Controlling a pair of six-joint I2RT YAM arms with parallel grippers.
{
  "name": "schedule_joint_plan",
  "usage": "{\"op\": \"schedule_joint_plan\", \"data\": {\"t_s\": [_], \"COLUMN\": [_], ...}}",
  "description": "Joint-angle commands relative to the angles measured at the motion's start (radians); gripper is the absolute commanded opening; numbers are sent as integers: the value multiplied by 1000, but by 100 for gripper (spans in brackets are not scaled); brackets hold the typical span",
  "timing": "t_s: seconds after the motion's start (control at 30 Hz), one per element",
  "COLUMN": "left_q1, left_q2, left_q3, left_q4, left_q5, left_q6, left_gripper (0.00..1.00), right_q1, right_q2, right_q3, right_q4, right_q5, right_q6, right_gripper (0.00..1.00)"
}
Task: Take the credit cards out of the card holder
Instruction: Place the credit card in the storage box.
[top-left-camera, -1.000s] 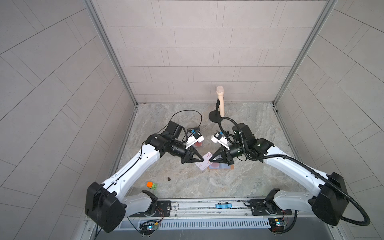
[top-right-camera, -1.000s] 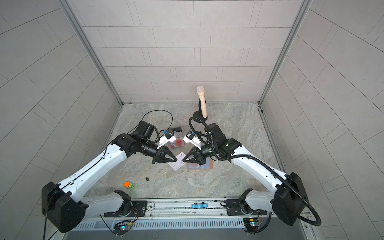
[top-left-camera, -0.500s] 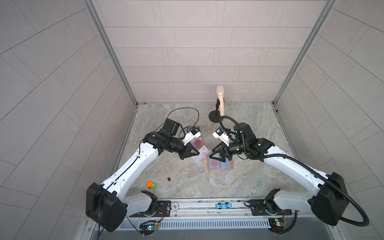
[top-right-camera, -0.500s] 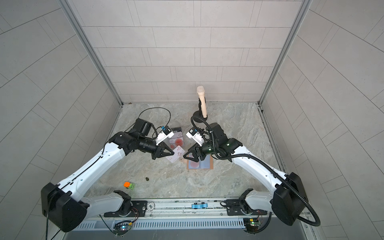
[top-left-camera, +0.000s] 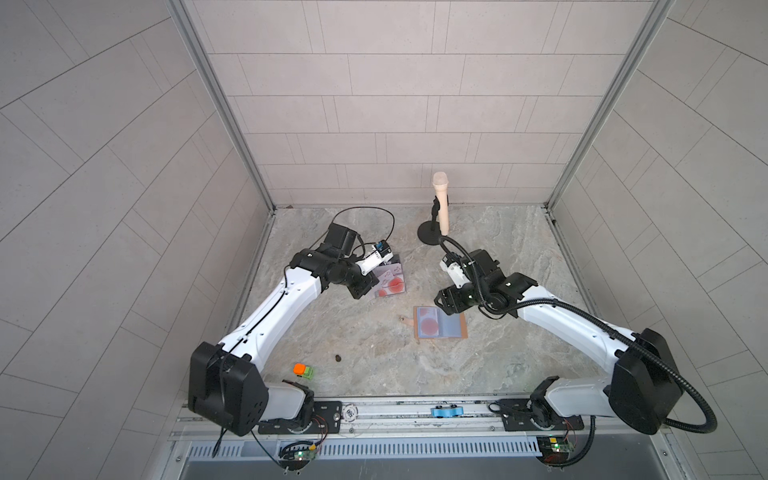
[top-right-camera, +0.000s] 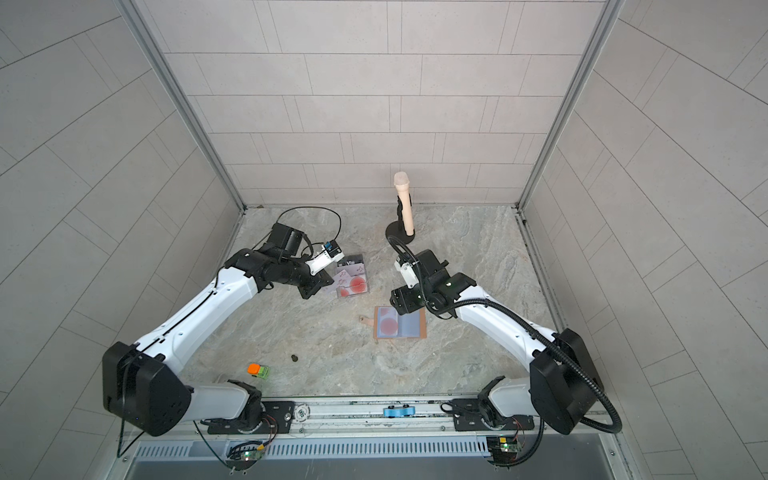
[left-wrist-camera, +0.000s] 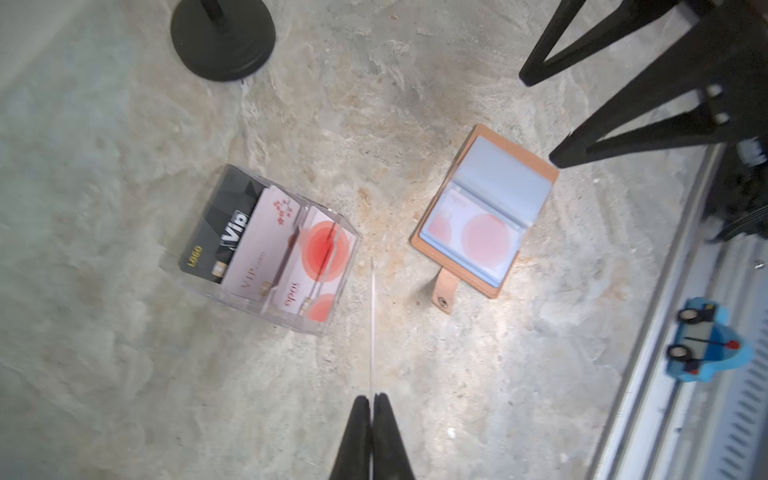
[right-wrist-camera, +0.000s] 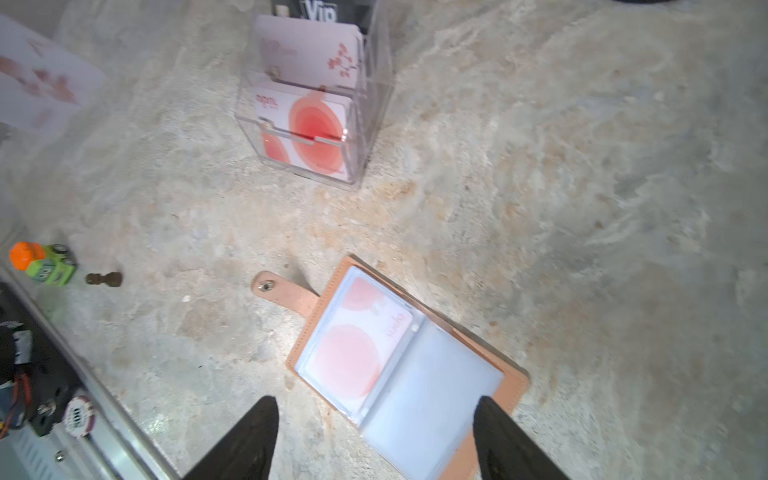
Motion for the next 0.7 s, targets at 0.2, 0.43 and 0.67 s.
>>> {"op": "schedule_joint_plan", "data": {"t_s": [0.2,0.43,0.67], "left_q1": [2,3,2], "left_q2": [192,345,448], "left_q3": [157,263,369], "left_q4": [-11,-12,-93], "left_q5": [-97,-68,-90], "left_q6": [291,337,389], "left_gripper": [0,0,0], "right_q1": [0,0,-4], "right_q2": [-38,-103,-144], "right_q3": [10,18,5], "right_q4": [-97,-181,-209], "right_q5": [130,165,205], "right_q6": [30,28,34], "right_gripper": [78,79,79]}}
